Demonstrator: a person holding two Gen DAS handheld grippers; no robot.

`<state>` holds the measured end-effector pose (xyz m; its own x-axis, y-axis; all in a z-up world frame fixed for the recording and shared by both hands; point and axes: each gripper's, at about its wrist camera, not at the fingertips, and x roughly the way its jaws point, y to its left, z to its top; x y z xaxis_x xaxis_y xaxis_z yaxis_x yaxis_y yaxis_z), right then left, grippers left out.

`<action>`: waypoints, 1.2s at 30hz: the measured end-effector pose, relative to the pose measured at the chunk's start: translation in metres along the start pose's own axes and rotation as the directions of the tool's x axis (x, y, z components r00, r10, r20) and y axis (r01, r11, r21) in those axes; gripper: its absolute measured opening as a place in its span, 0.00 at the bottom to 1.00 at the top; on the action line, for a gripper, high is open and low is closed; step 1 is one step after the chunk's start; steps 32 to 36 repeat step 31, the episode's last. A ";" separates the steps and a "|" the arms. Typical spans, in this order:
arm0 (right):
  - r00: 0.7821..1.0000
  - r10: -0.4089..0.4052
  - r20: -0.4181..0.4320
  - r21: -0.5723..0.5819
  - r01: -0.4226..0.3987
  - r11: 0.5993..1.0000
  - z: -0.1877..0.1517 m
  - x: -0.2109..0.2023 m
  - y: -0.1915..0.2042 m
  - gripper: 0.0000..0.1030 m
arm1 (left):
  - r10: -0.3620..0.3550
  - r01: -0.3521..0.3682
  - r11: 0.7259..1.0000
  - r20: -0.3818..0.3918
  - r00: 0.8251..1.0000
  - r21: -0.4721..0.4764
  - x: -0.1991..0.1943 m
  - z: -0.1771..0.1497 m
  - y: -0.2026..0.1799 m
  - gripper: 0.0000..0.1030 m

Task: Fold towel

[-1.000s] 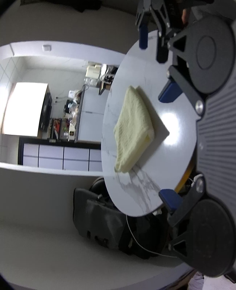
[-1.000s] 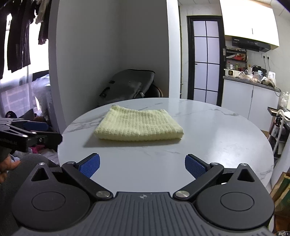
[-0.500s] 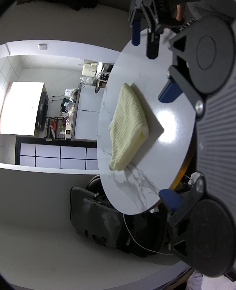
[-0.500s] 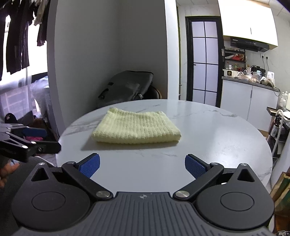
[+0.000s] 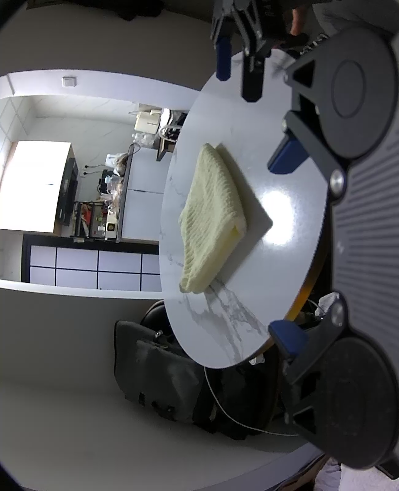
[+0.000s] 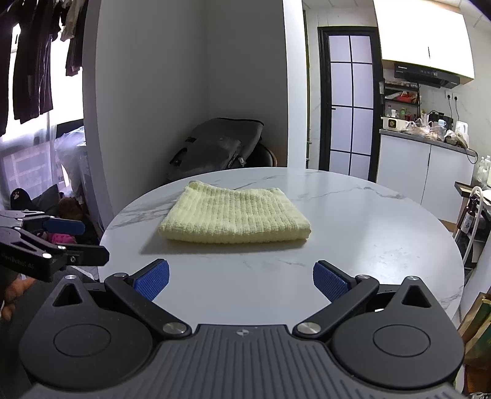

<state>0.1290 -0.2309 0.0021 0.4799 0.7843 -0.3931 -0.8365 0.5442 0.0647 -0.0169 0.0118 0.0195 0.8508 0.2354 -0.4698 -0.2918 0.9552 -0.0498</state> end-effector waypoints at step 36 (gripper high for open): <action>1.000 0.014 -0.027 -0.026 -0.015 1.000 -0.007 0.001 0.006 0.99 | -0.033 0.034 0.998 -0.022 0.999 0.053 0.001 -0.003 -0.011 1.00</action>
